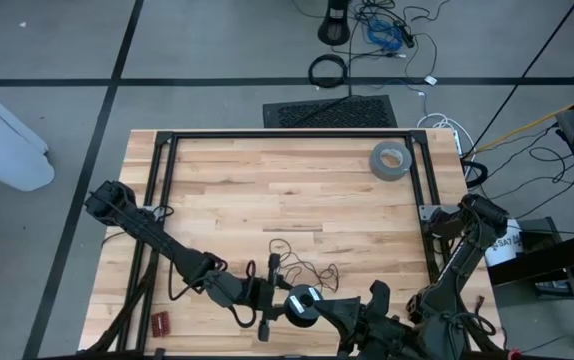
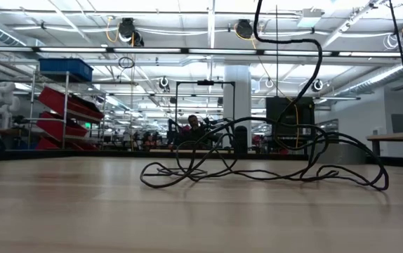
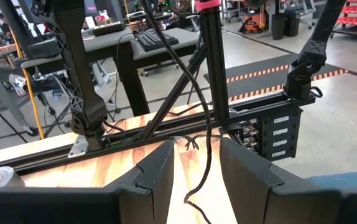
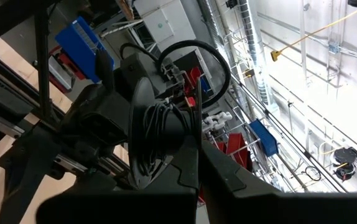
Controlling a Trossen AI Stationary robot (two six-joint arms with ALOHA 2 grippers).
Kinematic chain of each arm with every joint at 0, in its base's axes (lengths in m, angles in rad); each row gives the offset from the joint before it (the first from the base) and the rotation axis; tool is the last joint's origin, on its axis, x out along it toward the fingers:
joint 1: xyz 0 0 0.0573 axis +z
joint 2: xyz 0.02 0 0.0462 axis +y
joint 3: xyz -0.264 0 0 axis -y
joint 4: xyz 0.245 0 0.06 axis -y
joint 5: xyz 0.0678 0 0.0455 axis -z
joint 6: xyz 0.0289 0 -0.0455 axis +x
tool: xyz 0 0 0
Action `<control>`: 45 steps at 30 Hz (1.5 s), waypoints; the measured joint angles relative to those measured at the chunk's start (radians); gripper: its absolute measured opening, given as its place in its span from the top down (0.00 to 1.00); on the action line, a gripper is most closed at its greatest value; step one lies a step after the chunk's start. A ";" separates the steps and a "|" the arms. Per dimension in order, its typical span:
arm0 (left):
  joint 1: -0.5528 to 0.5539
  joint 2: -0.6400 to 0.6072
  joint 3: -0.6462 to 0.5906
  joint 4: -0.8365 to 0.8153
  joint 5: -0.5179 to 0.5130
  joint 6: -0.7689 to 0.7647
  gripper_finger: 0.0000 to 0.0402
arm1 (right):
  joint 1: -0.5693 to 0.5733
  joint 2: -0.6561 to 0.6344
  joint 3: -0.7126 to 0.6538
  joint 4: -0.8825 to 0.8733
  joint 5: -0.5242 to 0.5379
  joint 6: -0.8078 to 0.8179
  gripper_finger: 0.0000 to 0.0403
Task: Coil cords
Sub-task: Uncoil the black wire from the spool
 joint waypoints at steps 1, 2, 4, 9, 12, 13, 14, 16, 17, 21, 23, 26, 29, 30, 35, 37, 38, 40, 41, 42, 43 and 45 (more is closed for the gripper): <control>0.000 0.000 0.000 0.000 0.000 0.000 0.67 | 0.000 0.000 0.000 0.000 0.000 0.000 1.00; 0.000 0.000 0.000 0.000 0.000 0.000 0.68 | 0.000 0.000 0.000 0.000 0.000 0.000 1.00; 0.000 0.000 0.000 0.000 0.000 0.000 0.71 | 0.000 0.000 0.000 0.000 0.000 0.000 1.00; 0.000 0.000 0.000 0.000 0.000 -0.001 0.82 | 0.000 0.000 0.000 0.000 0.000 0.000 1.00; 0.000 0.000 0.000 0.000 0.000 0.000 0.87 | 0.000 0.000 0.000 0.000 0.000 0.000 1.00; 0.001 0.000 0.000 0.000 0.000 0.001 0.89 | 0.000 0.000 0.000 0.000 0.000 0.000 1.00; 0.001 0.000 0.000 0.000 0.000 0.007 0.90 | 0.000 0.000 0.000 0.000 0.000 0.000 1.00; 0.001 0.000 0.000 0.000 0.000 0.027 0.94 | 0.000 0.000 0.000 0.000 0.000 0.000 1.00; 0.001 0.000 0.000 0.001 0.000 0.029 0.96 | 0.000 0.000 0.000 0.000 0.000 0.000 1.00; 0.001 0.000 0.001 0.002 0.000 0.038 0.99 | 0.000 0.000 0.000 0.000 0.000 0.000 1.00; 0.001 0.000 0.011 0.000 0.001 0.060 0.99 | 0.000 0.000 0.000 0.000 0.000 0.000 1.00; -0.002 0.000 0.039 -0.027 0.001 0.063 0.99 | 0.000 0.000 0.000 0.000 0.000 0.000 1.00; -0.011 0.000 0.065 -0.081 0.000 0.081 1.00 | 0.000 0.000 0.000 0.000 0.000 0.000 1.00; -0.016 0.000 0.068 -0.083 -0.007 0.089 1.00 | 0.000 0.000 0.000 0.000 0.000 0.000 1.00; -0.046 0.000 0.087 -0.113 -0.103 0.137 1.00 | 0.000 0.000 0.000 0.000 0.000 0.000 1.00; -0.058 0.000 0.103 -0.139 -0.160 0.160 1.00 | 0.000 0.000 0.000 0.000 0.000 0.000 1.00; -0.064 0.000 0.113 -0.157 -0.187 0.160 1.00 | 0.000 0.000 0.000 0.000 0.000 0.000 1.00; -0.077 0.000 0.132 -0.198 -0.237 0.162 1.00 | 0.000 0.000 0.000 0.000 0.000 0.000 1.00; -0.083 0.000 0.139 -0.214 -0.260 0.164 1.00 | 0.000 0.000 0.000 0.000 0.000 0.000 1.00; -0.088 0.000 0.148 -0.233 -0.285 0.164 1.00 | 0.000 0.000 0.000 0.000 0.000 0.000 1.00; -0.094 0.000 0.153 -0.245 -0.311 0.163 1.00 | 0.000 0.000 0.000 0.000 0.000 0.000 1.00; -0.104 0.000 0.169 -0.276 -0.369 0.159 1.00 | 0.000 0.000 0.000 0.000 0.000 0.001 1.00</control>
